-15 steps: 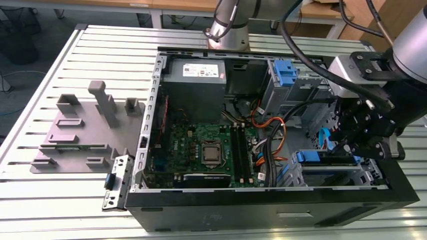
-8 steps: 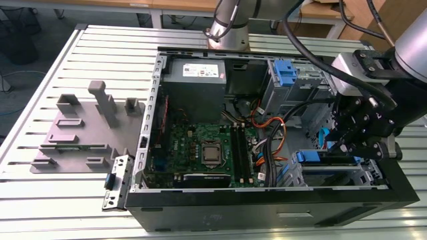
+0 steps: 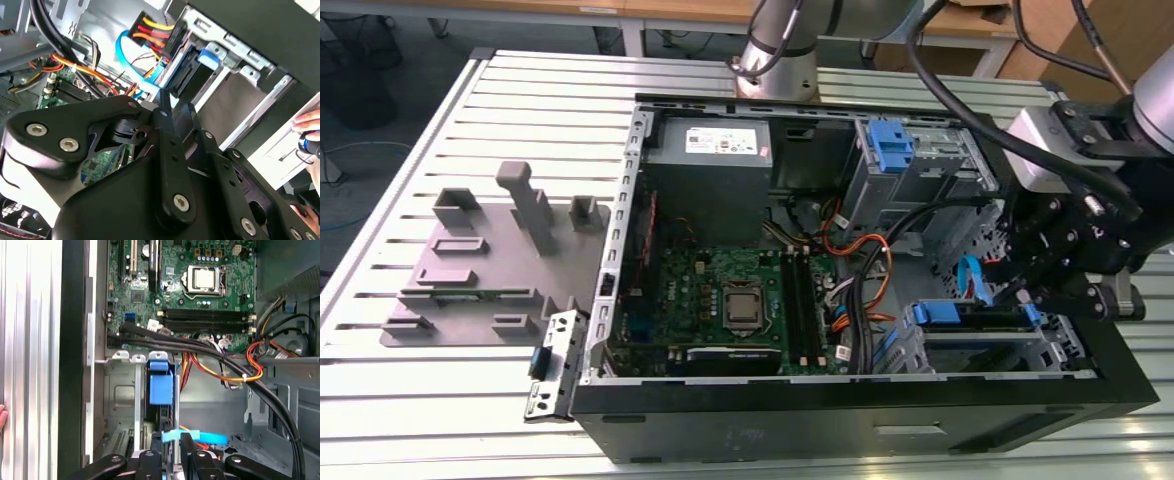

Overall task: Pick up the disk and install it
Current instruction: 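Insert the first disk wire, then insert the second disk wire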

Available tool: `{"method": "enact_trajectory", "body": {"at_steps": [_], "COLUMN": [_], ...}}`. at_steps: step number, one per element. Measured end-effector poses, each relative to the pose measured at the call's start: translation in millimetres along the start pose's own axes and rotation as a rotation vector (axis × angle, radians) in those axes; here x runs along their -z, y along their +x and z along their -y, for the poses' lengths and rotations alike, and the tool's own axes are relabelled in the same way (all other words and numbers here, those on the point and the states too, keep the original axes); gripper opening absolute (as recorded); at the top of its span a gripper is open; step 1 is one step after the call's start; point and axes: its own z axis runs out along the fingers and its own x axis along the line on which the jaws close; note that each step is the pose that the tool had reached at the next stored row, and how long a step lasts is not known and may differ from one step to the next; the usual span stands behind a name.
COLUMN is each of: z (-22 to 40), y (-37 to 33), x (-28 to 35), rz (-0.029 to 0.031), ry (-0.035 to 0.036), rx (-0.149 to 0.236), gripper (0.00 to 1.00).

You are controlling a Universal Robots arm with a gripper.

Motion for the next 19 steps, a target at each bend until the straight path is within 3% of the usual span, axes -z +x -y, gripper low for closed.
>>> {"method": "enact_trajectory", "body": {"at_steps": [4,11,13,19], "z": [6.1,6.2,6.1,6.1], "y": [-0.1,-0.1,-0.5,-0.6], "x": [0.1,1.3,7.2,8.6], "rz": [-0.0001,0.0003,0.0001,0.0001], "ry": [0.0,0.0,0.0,0.0], "rx": [0.0,0.0,0.0,0.0], "gripper": [0.29,0.29,0.29,0.29]}}
